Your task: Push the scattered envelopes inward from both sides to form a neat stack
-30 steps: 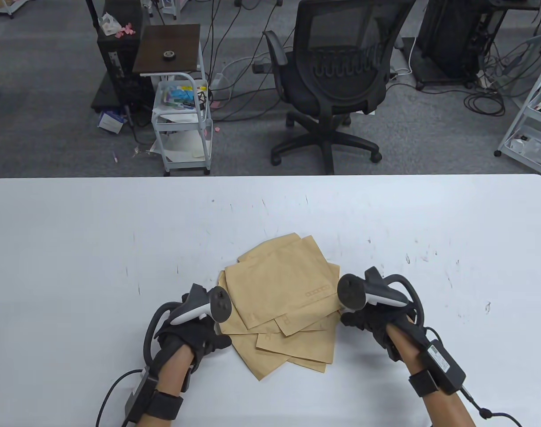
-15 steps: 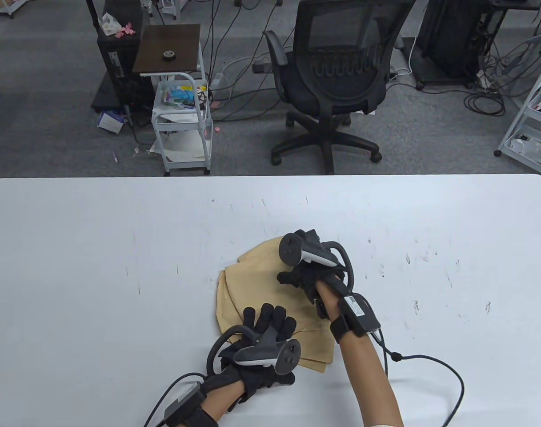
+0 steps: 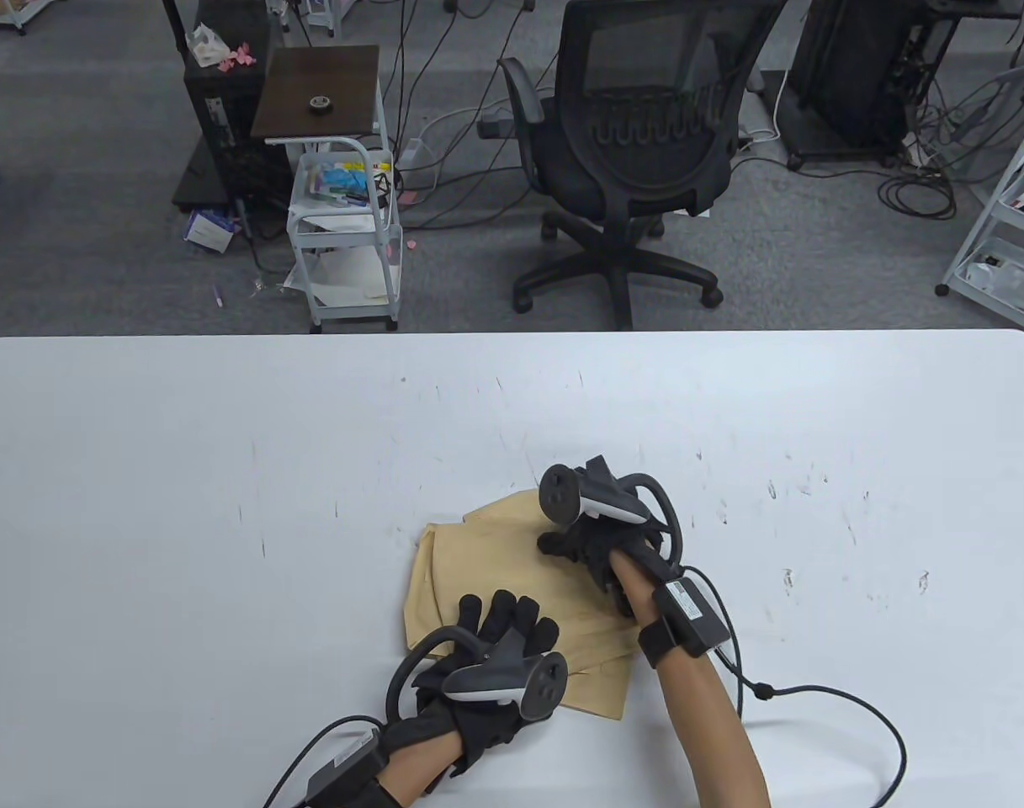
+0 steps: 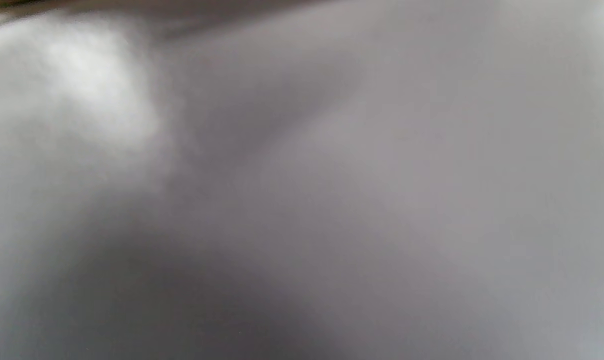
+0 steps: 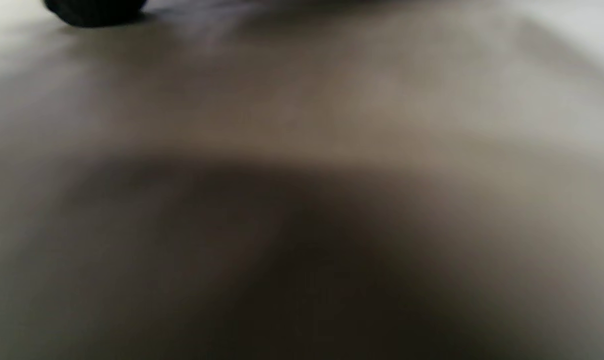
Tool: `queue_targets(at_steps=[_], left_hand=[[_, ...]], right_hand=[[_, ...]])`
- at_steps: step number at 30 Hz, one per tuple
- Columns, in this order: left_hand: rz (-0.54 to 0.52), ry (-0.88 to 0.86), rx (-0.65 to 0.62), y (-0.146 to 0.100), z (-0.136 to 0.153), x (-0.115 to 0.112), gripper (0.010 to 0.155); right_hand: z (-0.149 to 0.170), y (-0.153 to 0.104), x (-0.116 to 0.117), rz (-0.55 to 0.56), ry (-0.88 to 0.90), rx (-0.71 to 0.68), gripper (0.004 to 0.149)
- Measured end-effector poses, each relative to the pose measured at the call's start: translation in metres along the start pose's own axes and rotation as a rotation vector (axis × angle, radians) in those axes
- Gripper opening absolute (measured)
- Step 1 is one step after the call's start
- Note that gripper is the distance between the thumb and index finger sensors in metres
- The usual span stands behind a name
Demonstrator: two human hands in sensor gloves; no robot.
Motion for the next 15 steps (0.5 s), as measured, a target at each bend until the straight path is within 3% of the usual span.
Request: queue_targets(at_steps=[1,3,4,6,8,9,12,15], left_hand=[[0.003,0.001,-0.004,0.0,-0.001,0.0,0.084],[0.005,0.006,0.002,0.0,-0.001,0.0,0.084],[0.004,0.004,0.007,0.001,-0.001,0.001,0.085],[0.003,-0.004,0.011,0.001,0.001,0.002,0.086],[-0.001,0.013,0.022,0.0,-0.001,0.002,0.085],[-0.003,0.029,0.028,-0.001,-0.002,0.002,0.085],[-0.025,0.097,0.052,-0.004,-0.007,0.004,0.085],[-0.016,0.115,0.068,-0.005,-0.008,0.003,0.086]], right_hand=[[-0.001,-0.005,-0.01,0.019,-0.019,-0.031,0.089],[-0.002,-0.01,-0.02,0.161,-0.009,-0.091,0.083],[-0.003,-0.01,-0.018,0.178,0.009,-0.084,0.089],[-0.008,-0.004,-0.007,0.123,0.029,-0.145,0.1],[-0.015,0.005,0.008,-0.074,0.059,-0.152,0.101],[-0.015,0.001,0.001,-0.05,0.007,-0.103,0.102],[-0.028,-0.007,-0.018,0.078,-0.069,-0.162,0.103],[-0.033,-0.007,-0.011,0.005,-0.121,-0.151,0.099]])
Point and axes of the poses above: the tracker on the back of each hand, its own z axis roughly to the little-finger side, its own y axis roughly from the wrist to the fingertips, x = y × z, the point moved 2 cm from there along y, roughly from the wrist to the fingertips, and after that the axes turned 2 degrees about z, right-handed, at the moved point
